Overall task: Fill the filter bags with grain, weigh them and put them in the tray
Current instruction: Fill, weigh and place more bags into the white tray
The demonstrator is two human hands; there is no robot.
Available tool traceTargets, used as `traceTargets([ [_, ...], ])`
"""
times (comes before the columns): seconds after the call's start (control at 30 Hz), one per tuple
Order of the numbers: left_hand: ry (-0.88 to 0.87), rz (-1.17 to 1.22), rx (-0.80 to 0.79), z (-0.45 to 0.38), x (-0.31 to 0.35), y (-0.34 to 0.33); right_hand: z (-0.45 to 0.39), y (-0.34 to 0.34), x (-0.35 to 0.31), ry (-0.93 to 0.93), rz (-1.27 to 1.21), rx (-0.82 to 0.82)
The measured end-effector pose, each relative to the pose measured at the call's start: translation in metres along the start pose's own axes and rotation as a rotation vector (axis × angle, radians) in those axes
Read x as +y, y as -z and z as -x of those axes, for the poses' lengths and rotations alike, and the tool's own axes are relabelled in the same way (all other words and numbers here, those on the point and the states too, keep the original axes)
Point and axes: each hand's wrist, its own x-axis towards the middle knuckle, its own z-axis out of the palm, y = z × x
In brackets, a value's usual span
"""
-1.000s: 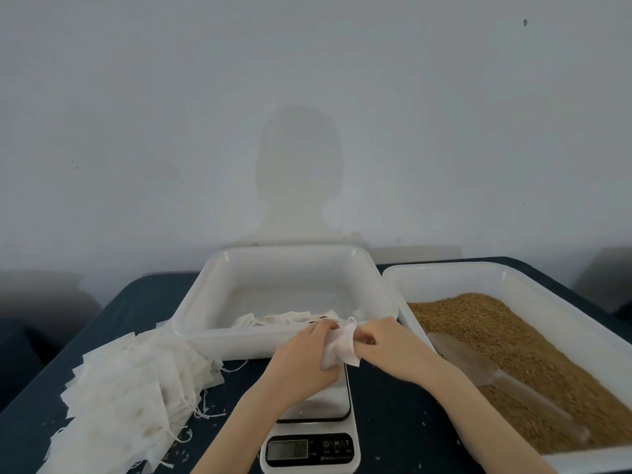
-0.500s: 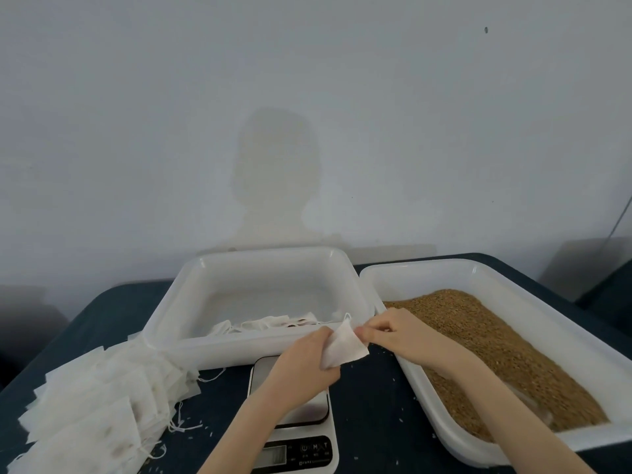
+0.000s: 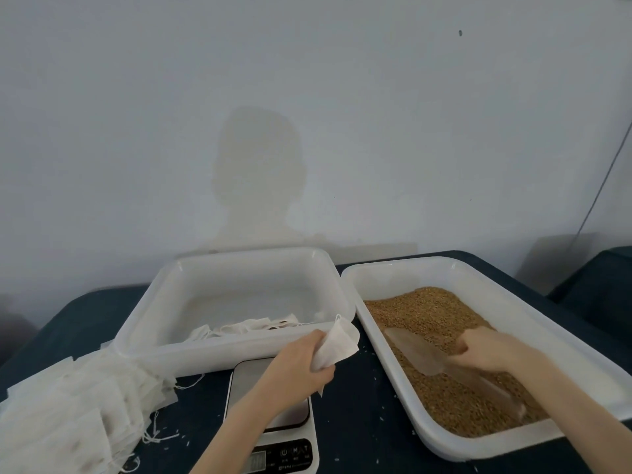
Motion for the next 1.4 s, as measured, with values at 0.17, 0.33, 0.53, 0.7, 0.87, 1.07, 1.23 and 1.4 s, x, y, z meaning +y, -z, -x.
traceTargets([
  [0.17, -0.011, 0.011, -0.032, -0.003, 0.004, -0.008, 0.002, -0.007, 0.006, -0.021, -0.094, -0.176],
  [0.33, -0.038, 0.0, -0.043, -0.003, 0.0, -0.013, -0.003, -0.009, 0.009, -0.019, -0.104, 0.033],
  [0.53, -0.034, -0.01, -0.021, 0.0, -0.007, -0.011, 0.003, 0.011, 0.026, -0.114, 0.047, 0.302],
  [0.7, -0.046, -0.005, -0.027, -0.001, -0.009, -0.015, 0.01, 0.017, 0.047, -0.321, 0.237, 0.419],
  [0.87, -0.062, -0.042, -0.042, -0.004, -0.006, -0.019, 0.014, 0.021, 0.048, -0.383, 0.306, 0.299],
  [1.07, -0.05, 0.011, -0.054, -0.002, -0.004, -0.019, 0.013, 0.025, 0.054, -0.151, 0.115, 0.223],
  [1.23, -0.047, 0.003, -0.061, 0.0, -0.006, -0.019, 0.009, 0.006, 0.059, 0.008, -0.328, 0.024],
  [1.4, -0.028, 0.037, -0.069, 0.001, -0.007, -0.017, 0.007, 0.001, 0.065, 0.091, -0.567, 0.004],
])
